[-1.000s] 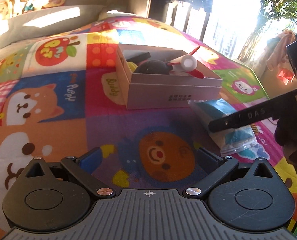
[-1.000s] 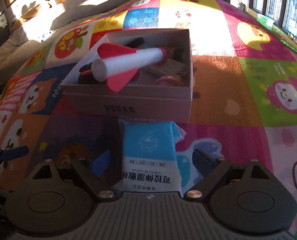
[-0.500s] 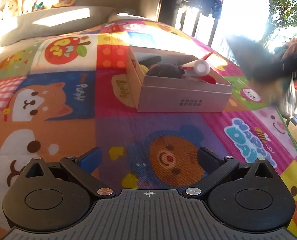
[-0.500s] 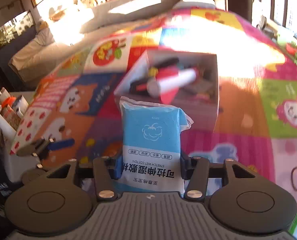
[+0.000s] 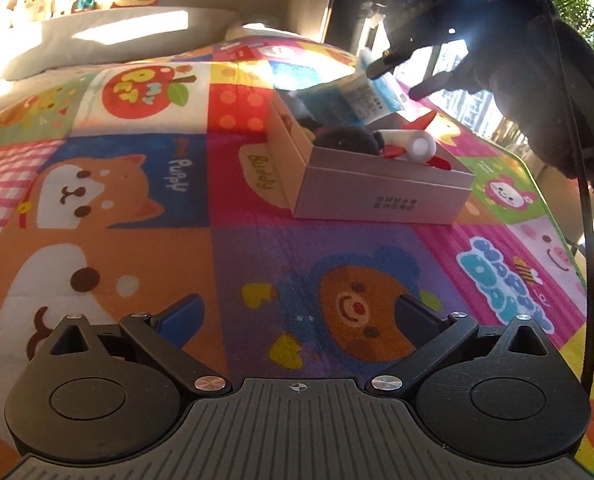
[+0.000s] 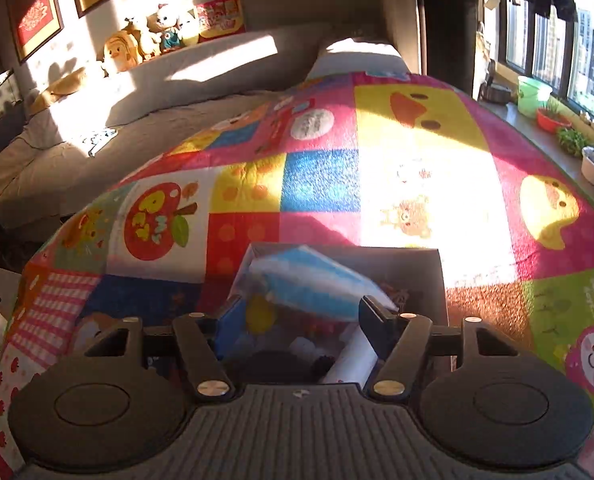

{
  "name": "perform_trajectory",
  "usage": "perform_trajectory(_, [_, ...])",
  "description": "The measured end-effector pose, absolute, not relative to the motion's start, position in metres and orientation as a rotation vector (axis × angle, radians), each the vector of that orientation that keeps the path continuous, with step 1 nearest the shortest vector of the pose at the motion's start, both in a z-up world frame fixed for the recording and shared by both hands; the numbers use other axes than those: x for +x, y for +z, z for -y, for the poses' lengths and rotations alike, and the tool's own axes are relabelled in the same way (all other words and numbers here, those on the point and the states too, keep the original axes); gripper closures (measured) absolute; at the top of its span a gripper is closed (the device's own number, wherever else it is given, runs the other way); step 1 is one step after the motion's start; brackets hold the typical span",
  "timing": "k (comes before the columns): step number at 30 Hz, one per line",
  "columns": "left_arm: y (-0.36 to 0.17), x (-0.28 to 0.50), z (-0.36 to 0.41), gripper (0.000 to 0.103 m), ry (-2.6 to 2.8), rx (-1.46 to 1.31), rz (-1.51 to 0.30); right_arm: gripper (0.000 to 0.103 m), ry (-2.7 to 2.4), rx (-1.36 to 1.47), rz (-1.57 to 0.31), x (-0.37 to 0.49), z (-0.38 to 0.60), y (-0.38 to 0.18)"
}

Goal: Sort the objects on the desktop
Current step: 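Lower the wipes pack into the box and open the right tool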

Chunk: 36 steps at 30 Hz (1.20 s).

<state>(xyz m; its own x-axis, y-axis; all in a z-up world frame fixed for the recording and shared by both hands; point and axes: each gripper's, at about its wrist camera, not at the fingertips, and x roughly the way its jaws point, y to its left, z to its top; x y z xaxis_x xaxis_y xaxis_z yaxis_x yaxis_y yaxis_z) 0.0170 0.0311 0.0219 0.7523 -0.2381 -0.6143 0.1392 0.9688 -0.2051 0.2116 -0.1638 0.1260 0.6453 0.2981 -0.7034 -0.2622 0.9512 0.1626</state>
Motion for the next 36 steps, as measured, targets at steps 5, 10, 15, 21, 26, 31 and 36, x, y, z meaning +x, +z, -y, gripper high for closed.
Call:
perform_trajectory(5, [0.018, 0.017, -0.031, 0.0, -0.223, -0.158, -0.699, 0.047, 0.272, 0.116, -0.958, 0.227, 0.179, 0.082])
perform_trajectory(10, [0.016, 0.017, -0.03, 0.0, -0.225, -0.16, -0.703, 0.067, 0.281, 0.168, -1.045, 0.225, 0.193, 0.062])
perform_trajectory(15, [0.015, 0.02, -0.026, 0.0, -0.225, -0.163, -0.701, 0.076, 0.245, 0.145, -0.891, 0.216, 0.203, 0.09])
perform_trajectory(21, [0.014, 0.018, -0.022, 0.0, -0.233, -0.143, -0.703, 0.077, 0.221, 0.081, -0.858, 0.232, 0.192, 0.085])
perform_trajectory(26, [0.011, 0.022, -0.026, 0.0, -0.233, -0.171, -0.694, 0.033, 0.196, 0.058, -0.754, 0.225, 0.204, 0.1])
perform_trajectory(31, [0.009, 0.019, -0.028, 0.0, -0.247, -0.185, -0.673, 0.006, 0.147, -0.117, -0.708, 0.257, 0.189, 0.102])
perform_trajectory(36, [0.008, 0.019, -0.032, 0.0, -0.247, -0.221, -0.662, 0.01, 0.175, -0.109, -0.852, 0.305, 0.167, 0.079])
